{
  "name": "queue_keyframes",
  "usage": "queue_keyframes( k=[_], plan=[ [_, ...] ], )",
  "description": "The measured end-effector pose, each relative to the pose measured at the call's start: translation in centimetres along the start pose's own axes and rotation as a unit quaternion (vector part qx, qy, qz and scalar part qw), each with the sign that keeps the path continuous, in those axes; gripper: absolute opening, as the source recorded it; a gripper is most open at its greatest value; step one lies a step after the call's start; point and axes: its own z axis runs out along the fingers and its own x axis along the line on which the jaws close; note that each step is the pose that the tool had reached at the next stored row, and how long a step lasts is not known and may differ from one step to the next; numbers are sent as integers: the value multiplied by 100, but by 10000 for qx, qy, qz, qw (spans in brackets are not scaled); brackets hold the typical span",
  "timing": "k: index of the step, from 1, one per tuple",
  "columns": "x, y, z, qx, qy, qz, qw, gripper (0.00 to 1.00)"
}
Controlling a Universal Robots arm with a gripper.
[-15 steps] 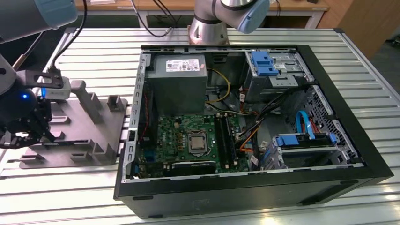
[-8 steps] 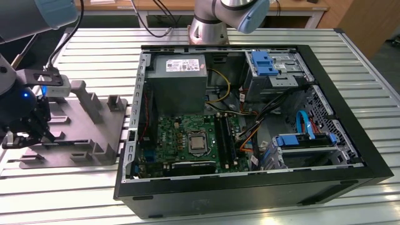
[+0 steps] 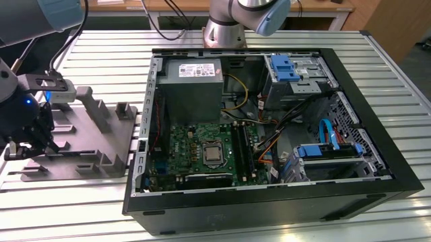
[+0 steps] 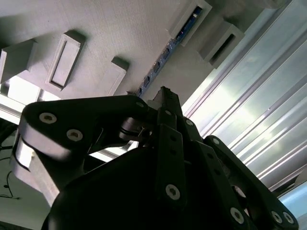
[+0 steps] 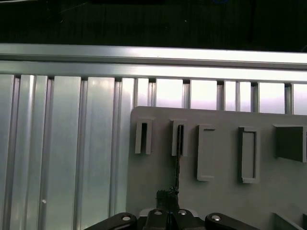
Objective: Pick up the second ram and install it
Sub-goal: 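Pick up the second ram and move it above second insertion slot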
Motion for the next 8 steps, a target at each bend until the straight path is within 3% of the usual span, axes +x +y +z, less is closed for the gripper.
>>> queue_keyframes(
  k=[3,5,7,8],
  plan=[
    [0,0,0,0,0,-4,10000,11],
    [0,0,0,0,0,-6,10000,23],
    [0,0,1,1,0,-9,10000,23],
    [0,0,0,0,0,-10,10000,30]
  ],
)
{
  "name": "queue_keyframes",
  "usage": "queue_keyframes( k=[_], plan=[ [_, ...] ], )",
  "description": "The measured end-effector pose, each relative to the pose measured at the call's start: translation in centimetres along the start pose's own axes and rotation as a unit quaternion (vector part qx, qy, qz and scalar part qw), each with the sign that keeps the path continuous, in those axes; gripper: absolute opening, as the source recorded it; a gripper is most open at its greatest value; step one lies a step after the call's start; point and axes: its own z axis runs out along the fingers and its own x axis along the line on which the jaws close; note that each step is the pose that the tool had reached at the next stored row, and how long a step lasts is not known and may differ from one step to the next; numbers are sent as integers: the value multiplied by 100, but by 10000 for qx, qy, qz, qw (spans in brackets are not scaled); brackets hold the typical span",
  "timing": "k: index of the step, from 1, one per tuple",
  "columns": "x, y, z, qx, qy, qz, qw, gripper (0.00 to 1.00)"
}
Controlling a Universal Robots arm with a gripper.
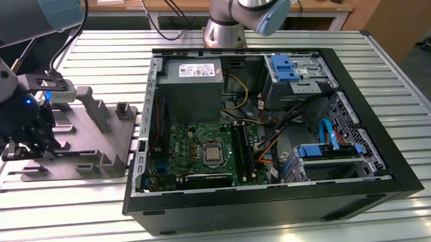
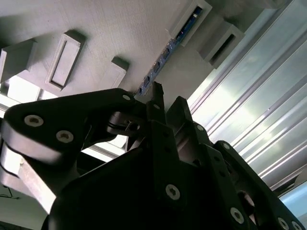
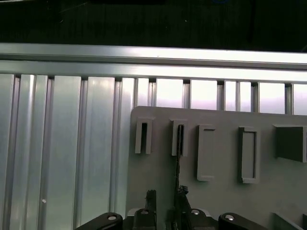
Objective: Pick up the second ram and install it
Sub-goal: 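Pick up the second ram and move it above second insertion slot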
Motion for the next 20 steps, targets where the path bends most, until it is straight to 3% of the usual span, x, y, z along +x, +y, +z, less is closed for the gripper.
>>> queue_keyframes(
  k=[2,5,6,13,20],
  plan=[
    [0,0,1,0,-2,0,10000,30],
    [0,-1,18,3,-137,2,9999,30],
    [-1,-2,33,5,-154,3,9999,30],
    [-8,-30,158,3,-153,3,9999,30],
    [-74,-56,285,4,-158,1,9999,30]
  ],
)
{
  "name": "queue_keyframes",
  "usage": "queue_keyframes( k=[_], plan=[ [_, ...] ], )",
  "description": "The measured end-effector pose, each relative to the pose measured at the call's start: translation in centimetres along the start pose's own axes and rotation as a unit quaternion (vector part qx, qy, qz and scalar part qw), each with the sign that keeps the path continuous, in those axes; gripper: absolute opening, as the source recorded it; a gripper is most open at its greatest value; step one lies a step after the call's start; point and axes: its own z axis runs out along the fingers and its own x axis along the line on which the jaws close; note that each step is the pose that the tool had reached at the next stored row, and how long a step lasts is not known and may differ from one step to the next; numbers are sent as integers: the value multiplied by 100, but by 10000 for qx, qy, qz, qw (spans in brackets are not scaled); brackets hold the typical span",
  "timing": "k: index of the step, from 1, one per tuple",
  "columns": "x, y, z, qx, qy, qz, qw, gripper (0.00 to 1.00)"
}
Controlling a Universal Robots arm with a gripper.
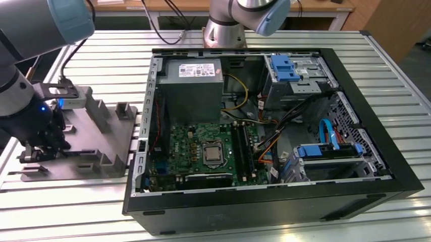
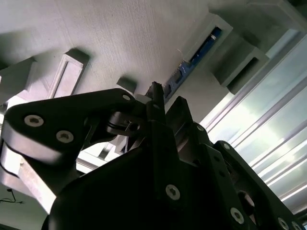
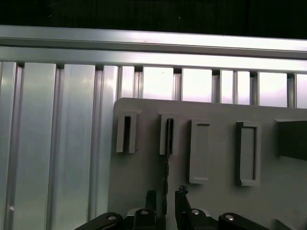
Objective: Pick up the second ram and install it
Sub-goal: 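Pick up the second ram and move it above second insertion slot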
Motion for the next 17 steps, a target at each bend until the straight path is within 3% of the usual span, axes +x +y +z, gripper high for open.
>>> queue_keyframes(
  k=[4,11,13,17],
  plan=[
    [-7,-3,70,1,-24,-2,10000,30],
    [-7,-3,74,1,-35,-2,10000,29],
    [-7,-3,74,1,-37,-2,10000,16],
    [-7,-3,74,0,-43,-2,10000,14]
  ],
)
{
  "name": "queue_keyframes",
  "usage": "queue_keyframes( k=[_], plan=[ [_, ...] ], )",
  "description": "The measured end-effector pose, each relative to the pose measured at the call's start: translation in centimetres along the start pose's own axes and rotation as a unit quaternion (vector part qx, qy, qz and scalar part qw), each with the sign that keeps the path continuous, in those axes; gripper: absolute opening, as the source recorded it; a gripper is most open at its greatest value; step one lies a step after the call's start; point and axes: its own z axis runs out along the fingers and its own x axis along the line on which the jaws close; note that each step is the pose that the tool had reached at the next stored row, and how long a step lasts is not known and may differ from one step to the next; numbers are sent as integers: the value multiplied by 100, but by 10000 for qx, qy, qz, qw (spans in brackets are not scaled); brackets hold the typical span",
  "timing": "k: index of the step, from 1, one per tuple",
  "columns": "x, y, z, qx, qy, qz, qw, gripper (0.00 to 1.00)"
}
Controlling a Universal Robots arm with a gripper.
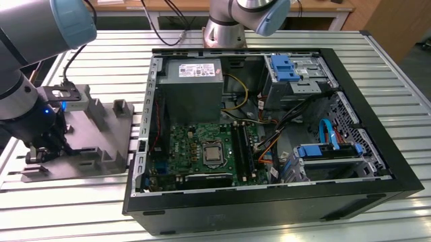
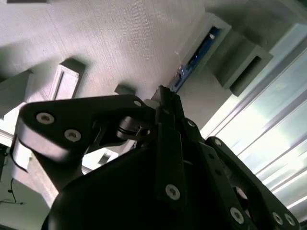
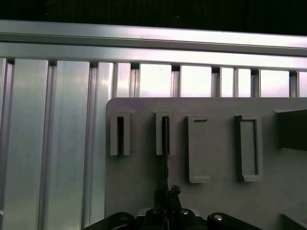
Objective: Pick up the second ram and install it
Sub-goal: 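Pick up the second ram and move it above second insertion slot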
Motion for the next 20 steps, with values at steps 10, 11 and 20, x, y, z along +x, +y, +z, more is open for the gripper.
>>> queue_keyframes(
  k=[10,11,20],
  plan=[
    [0,0,0,0,-16,-1,10000,14],
    [0,0,0,1,-16,-1,10000,14],
    [-4,3,-85,1,-17,0,10000,14]
  ],
)
